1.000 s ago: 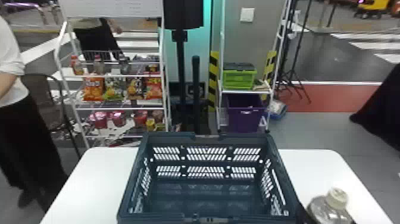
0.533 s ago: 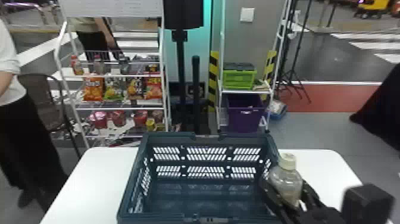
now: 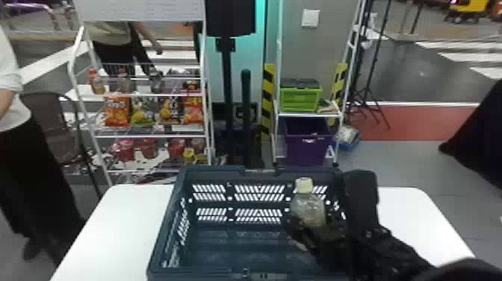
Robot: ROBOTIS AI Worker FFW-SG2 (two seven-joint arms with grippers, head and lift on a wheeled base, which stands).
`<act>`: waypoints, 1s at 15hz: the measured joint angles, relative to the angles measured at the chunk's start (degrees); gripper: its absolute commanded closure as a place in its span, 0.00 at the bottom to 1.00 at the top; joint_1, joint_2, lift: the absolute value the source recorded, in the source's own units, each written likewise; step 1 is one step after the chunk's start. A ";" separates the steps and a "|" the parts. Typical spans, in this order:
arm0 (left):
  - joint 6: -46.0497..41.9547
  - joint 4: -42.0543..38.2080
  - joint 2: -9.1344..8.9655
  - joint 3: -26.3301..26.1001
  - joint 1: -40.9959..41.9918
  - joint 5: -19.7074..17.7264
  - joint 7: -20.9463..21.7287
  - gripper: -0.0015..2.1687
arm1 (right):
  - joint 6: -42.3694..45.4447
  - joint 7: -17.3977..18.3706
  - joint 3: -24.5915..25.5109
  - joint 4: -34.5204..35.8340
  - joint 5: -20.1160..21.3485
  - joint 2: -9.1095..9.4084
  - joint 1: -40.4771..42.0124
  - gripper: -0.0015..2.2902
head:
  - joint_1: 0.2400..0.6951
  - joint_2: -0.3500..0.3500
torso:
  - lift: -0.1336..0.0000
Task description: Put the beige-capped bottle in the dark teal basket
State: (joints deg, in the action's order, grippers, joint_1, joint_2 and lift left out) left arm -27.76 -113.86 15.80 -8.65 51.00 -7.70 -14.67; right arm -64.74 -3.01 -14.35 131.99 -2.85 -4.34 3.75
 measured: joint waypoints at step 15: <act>-1.76 -0.57 0.02 1.53 1.51 -0.17 0.40 0.08 | -9.79 2.09 -3.05 -37.51 -8.18 4.34 -23.72 0.93 | 0.57 0.50 | 1.00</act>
State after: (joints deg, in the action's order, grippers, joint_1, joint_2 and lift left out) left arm -29.52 -114.43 15.82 -7.12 52.51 -7.88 -14.27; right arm -74.53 -0.92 -17.40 94.48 -11.04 0.00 -19.98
